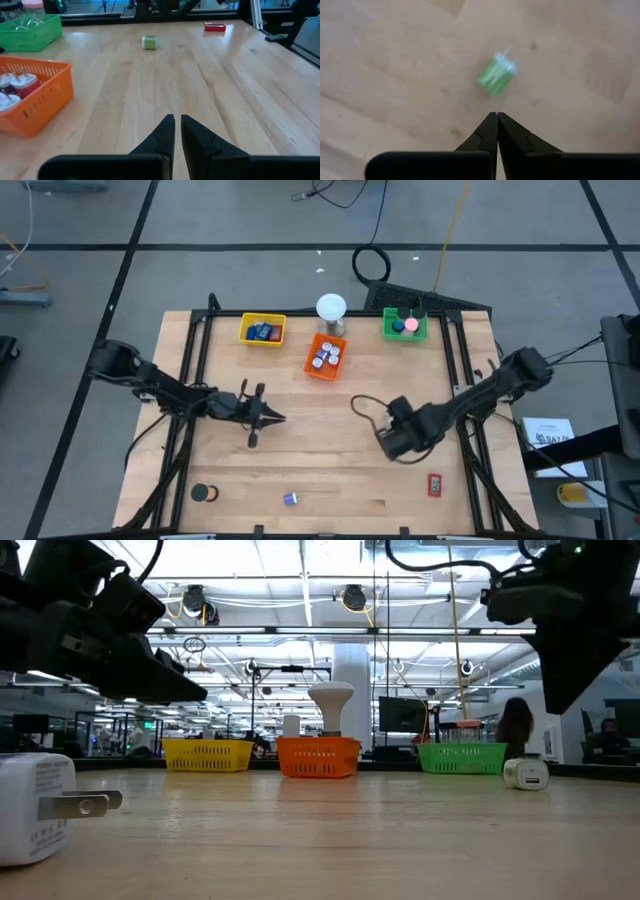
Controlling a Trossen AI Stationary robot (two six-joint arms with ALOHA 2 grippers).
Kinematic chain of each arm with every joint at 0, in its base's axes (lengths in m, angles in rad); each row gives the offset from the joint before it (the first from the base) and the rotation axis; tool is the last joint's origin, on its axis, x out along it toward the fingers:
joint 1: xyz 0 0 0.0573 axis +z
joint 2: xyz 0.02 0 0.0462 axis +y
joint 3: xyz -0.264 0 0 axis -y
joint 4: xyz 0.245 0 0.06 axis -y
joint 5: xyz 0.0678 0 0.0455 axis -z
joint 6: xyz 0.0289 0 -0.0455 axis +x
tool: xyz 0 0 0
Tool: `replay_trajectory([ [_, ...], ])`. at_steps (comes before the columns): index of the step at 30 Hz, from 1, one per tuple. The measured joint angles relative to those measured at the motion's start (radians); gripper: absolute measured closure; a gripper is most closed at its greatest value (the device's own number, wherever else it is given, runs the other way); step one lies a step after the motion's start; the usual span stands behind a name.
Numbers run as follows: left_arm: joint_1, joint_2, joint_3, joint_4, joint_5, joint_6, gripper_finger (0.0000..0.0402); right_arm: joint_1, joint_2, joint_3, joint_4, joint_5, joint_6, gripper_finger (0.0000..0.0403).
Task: Pick & Place Office items
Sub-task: Put the green charger adapter into the orange bin
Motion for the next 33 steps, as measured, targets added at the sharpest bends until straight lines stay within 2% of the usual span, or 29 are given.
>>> replay_trajectory([
  [3, 0.000, 0.024, 0.013, 0.003, 0.000, 0.010, 0.0371, 0.002, 0.060, 0.076, -0.053, -0.050, 0.007, 0.0374],
  [6, 0.000, 0.044, 0.016, -0.002, 0.000, 0.011, 0.0371, 0.001, 0.086, 0.114, -0.063, -0.053, 0.030, 0.0340],
  [14, 0.000, 0.048, 0.016, 0.003, 0.000, 0.010, 0.0371, 0.001, 0.089, 0.118, -0.057, -0.049, 0.136, 0.0224],
  [19, 0.000, 0.048, 0.016, 0.004, 0.001, 0.009, 0.0371, -0.014, 0.108, 0.117, -0.043, -0.026, 0.160, 0.0167],
  [24, 0.000, 0.048, 0.016, 0.007, 0.001, 0.008, 0.0371, -0.049, 0.137, 0.111, -0.027, -0.018, 0.141, 0.0144],
  [29, 0.000, 0.048, 0.016, 0.013, 0.001, 0.002, 0.0371, -0.103, 0.151, 0.041, 0.033, -0.029, 0.109, 0.0145],
  [33, 0.000, 0.048, 0.016, 0.017, 0.001, 0.001, 0.0371, -0.129, 0.153, -0.040, 0.145, -0.054, 0.101, 0.0148],
])
